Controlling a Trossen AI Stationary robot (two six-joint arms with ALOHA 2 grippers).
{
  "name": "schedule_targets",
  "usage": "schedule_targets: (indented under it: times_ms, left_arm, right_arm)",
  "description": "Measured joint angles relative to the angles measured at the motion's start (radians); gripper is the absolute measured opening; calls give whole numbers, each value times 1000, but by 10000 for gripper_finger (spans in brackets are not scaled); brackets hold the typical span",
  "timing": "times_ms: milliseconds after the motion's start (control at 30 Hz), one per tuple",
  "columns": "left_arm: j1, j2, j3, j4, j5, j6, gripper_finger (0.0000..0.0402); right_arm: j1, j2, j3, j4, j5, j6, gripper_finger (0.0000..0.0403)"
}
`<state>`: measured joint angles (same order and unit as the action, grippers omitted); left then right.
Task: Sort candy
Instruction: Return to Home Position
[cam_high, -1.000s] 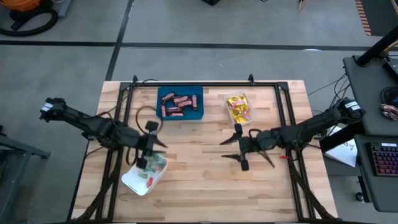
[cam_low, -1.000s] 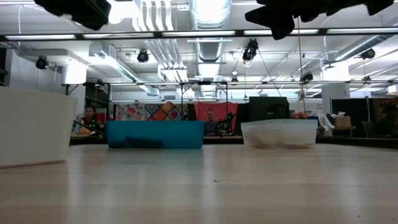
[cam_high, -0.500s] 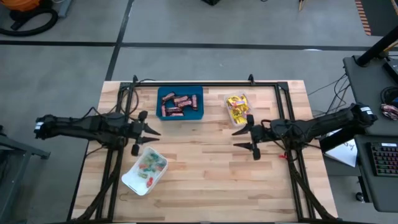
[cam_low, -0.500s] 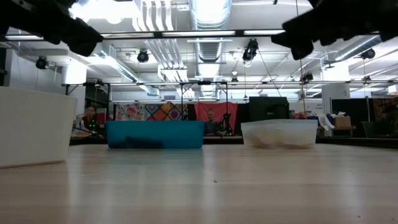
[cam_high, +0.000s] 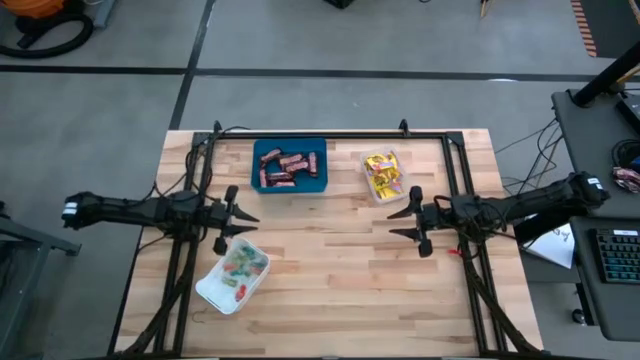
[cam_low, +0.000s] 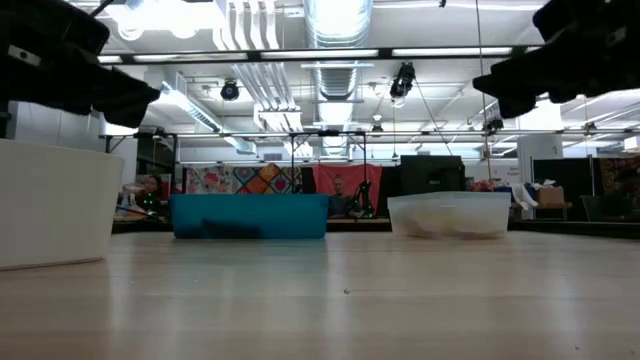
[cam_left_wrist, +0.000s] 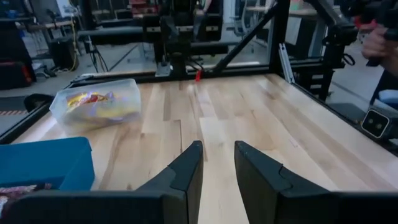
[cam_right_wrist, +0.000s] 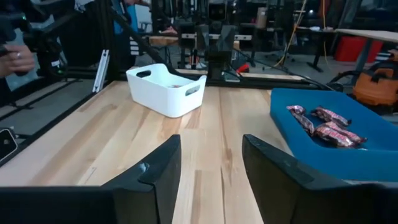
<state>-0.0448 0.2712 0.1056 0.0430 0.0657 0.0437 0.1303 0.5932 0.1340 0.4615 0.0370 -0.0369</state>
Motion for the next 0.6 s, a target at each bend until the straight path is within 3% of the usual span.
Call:
schedule_targets:
  times_ms: [200,433,500,600]
  left_arm:
    - [0,-61,-94,55,0,-8,77]
    - [1,-99,-94,50,-25,-34,77]
    - [1,-107,-91,46,-110,-106,77]
    - [1,-110,-83,-15,-355,-282,77]
  right_arm:
    - [0,-94,-65,1,18,-25,146]
    - [0,-170,-120,-31,71,-92,124]
    - [0,-177,-120,-30,71,-115,119]
    - [0,-177,-120,-32,70,-103,114]
